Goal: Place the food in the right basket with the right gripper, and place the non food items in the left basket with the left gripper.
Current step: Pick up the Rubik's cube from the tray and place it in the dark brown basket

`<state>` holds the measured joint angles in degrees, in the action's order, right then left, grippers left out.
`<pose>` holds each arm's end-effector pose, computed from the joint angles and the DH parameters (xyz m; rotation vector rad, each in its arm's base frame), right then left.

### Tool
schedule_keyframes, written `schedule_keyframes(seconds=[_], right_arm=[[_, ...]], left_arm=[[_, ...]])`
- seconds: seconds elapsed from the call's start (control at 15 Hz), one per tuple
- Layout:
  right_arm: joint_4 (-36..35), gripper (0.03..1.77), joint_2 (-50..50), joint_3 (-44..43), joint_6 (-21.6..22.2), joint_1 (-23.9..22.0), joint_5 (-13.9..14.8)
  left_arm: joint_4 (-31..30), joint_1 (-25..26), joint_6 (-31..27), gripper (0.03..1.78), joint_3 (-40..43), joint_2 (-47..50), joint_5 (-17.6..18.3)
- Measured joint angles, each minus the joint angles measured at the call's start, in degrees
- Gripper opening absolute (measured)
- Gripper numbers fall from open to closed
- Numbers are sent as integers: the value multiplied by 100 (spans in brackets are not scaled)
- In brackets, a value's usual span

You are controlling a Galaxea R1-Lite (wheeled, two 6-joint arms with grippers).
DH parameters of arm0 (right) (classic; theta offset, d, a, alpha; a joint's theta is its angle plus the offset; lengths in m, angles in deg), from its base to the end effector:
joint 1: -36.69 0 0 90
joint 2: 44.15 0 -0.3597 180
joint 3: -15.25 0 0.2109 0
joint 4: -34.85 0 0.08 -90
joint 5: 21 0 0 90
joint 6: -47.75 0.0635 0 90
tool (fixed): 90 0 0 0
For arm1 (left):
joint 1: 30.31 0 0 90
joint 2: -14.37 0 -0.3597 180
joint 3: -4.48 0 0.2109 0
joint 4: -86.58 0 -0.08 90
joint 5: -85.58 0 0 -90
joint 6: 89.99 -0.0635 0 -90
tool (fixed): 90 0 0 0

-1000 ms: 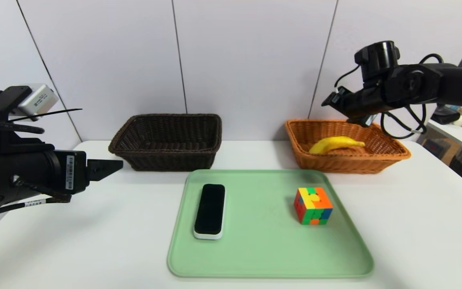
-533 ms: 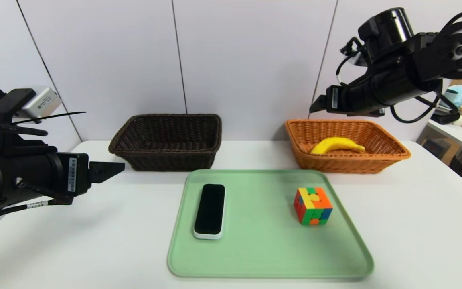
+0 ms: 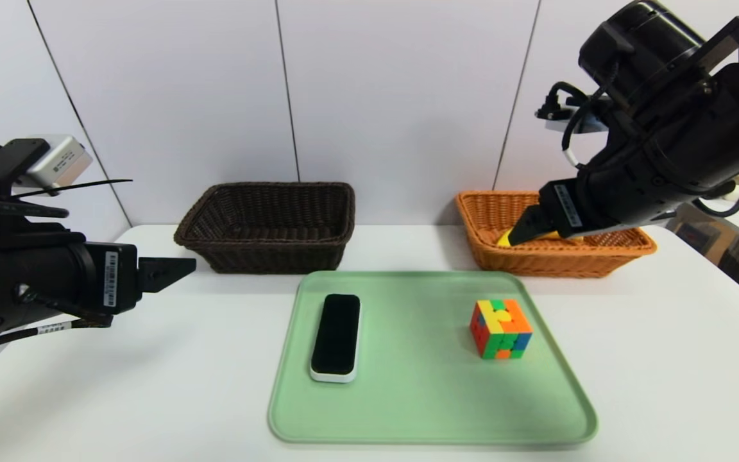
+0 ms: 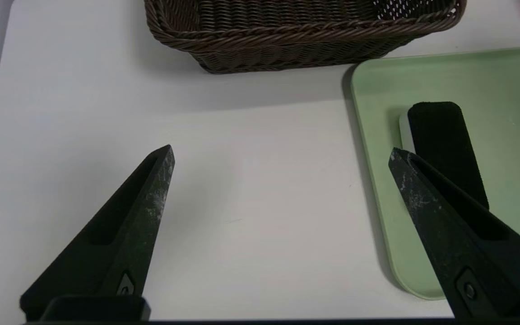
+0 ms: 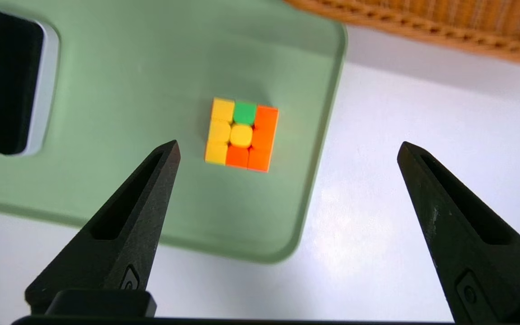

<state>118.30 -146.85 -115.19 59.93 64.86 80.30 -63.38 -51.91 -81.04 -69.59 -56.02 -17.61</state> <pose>0.3108 0.1523 0.3315 -0.1333 0.9379 0.1711 0.2069 -0.0663 0.2894 -0.0158 0.4490 -0.1094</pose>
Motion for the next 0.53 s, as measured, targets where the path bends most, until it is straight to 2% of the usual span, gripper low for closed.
schedule_keyframes(seconds=[0.13, 0.27, 0.47, 0.53], right_arm=[[382, 168, 30, -2, 196, 62, 16], [455, 168, 39, 15, 350, 101, 16], [496, 169, 30, 69, 419, 121, -9], [538, 169, 30, 80, 419, 148, -26]], left_arm=[[-34, -13, 33, 169, -5, 13, -177], [-273, -26, 56, 169, 43, 18, -227], [-1148, -26, -55, 169, 447, -4, -480], [-1254, -26, -90, 169, 550, -1, -549]])
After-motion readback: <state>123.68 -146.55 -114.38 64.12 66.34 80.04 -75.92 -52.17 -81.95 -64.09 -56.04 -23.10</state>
